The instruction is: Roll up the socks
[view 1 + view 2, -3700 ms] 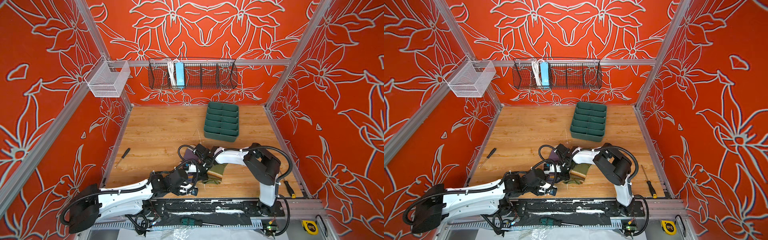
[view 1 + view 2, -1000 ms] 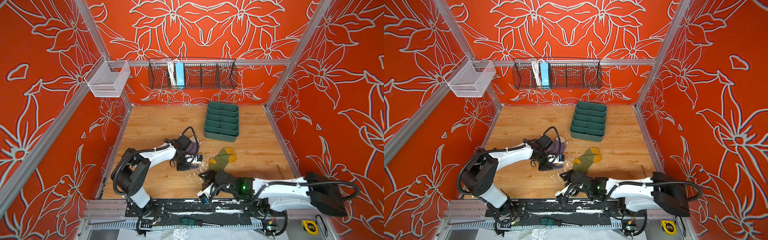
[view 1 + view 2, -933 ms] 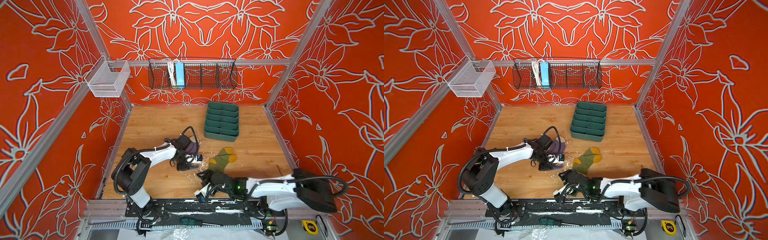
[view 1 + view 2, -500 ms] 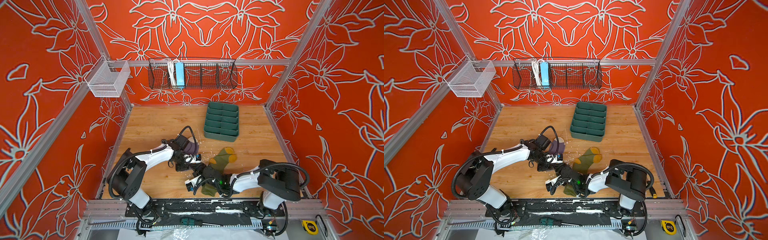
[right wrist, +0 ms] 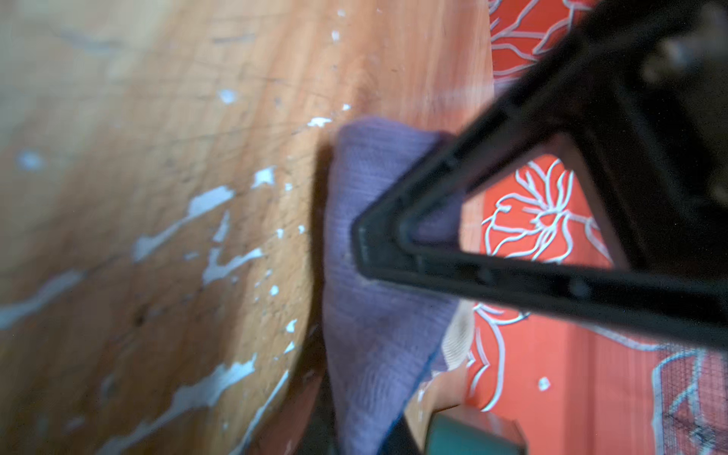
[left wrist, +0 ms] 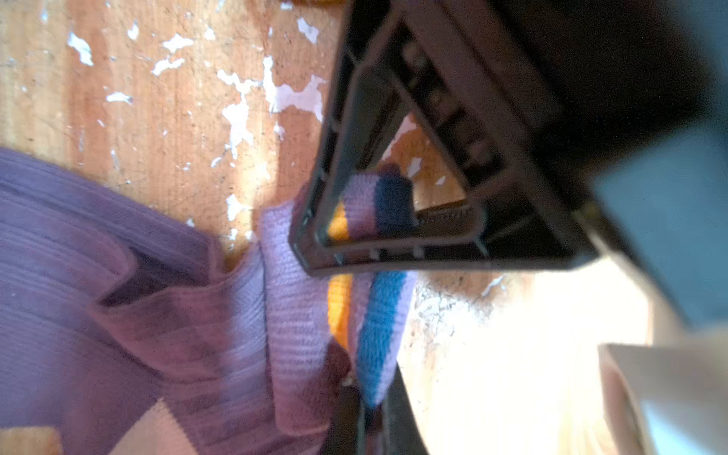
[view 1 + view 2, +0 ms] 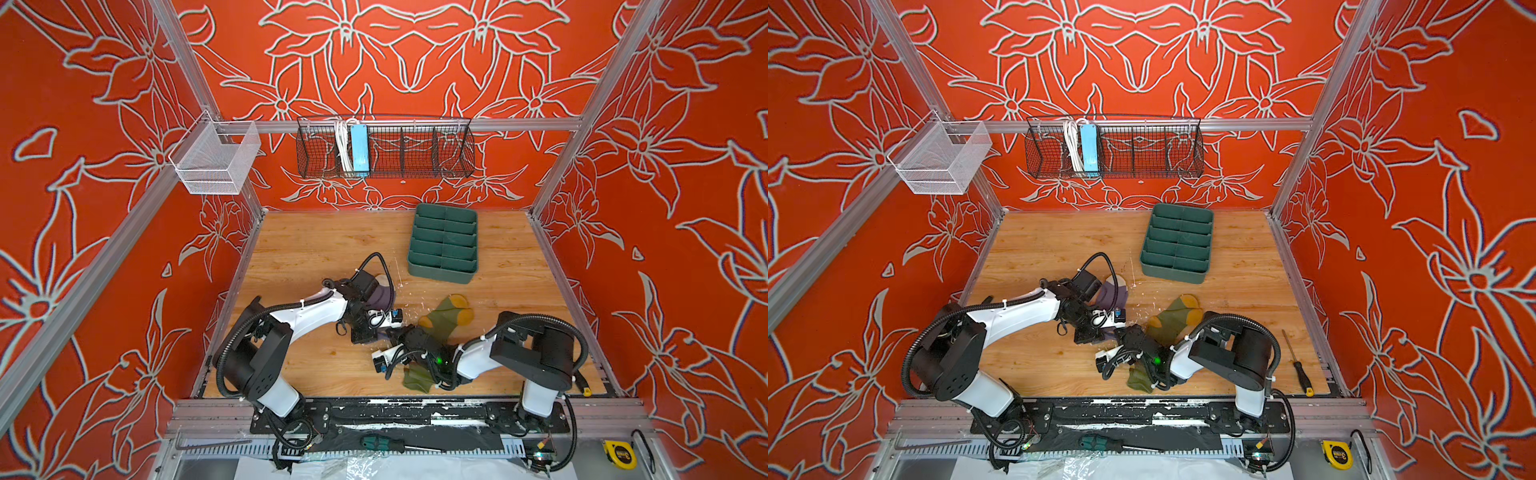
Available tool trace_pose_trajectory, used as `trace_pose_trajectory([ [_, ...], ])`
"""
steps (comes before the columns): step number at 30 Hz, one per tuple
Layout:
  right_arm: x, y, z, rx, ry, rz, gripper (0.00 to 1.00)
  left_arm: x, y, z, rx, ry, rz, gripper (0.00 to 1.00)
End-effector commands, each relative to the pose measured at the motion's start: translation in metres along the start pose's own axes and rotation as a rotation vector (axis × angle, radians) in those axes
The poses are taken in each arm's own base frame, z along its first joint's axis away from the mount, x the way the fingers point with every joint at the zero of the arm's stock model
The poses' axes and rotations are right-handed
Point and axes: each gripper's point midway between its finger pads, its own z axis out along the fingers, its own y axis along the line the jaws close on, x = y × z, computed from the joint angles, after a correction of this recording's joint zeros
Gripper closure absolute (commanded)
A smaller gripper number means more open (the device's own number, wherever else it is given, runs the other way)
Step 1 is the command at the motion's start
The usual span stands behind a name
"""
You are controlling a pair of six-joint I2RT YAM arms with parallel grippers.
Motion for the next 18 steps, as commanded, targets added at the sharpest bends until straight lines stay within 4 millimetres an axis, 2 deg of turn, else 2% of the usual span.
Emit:
trace_pose_trajectory([
  [1, 0.002, 0.030, -0.014, -0.173, 0.005, -0.053, 0.99, -0.008, -0.002, -0.013, -0.034, -0.049, 0.011, 1.00],
  [2, 0.000, 0.038, -0.022, -0.252, 0.000, -0.043, 1.00, -0.011, 0.001, -0.016, -0.067, -0.067, 0.012, 1.00],
  [4, -0.005, 0.048, -0.036, -0.398, -0.002, 0.013, 1.00, -0.014, 0.010, -0.025, -0.151, -0.101, 0.008, 0.77],
  [6, -0.007, 0.055, -0.048, -0.511, 0.017, 0.078, 1.00, -0.017, 0.018, -0.038, -0.257, -0.143, 0.017, 0.60],
  [8, -0.008, 0.060, -0.056, -0.588, 0.043, 0.111, 1.00, -0.019, 0.029, -0.053, -0.386, -0.187, 0.021, 0.47],
  [10, -0.008, 0.063, -0.062, -0.647, 0.075, 0.149, 1.00, -0.020, 0.042, -0.074, -0.535, -0.226, 0.021, 0.42],
  [12, -0.009, 0.069, -0.069, -0.721, 0.094, 0.175, 1.00, -0.020, 0.060, -0.110, -0.743, -0.275, -0.023, 0.39],
  [14, -0.012, 0.071, -0.073, -0.776, 0.102, 0.207, 1.00, -0.018, 0.066, -0.153, -0.928, -0.330, -0.050, 0.36],
  [18, -0.018, 0.070, -0.073, -0.860, 0.103, 0.282, 1.00, -0.012, 0.052, -0.224, -1.146, -0.410, -0.048, 0.33],
])
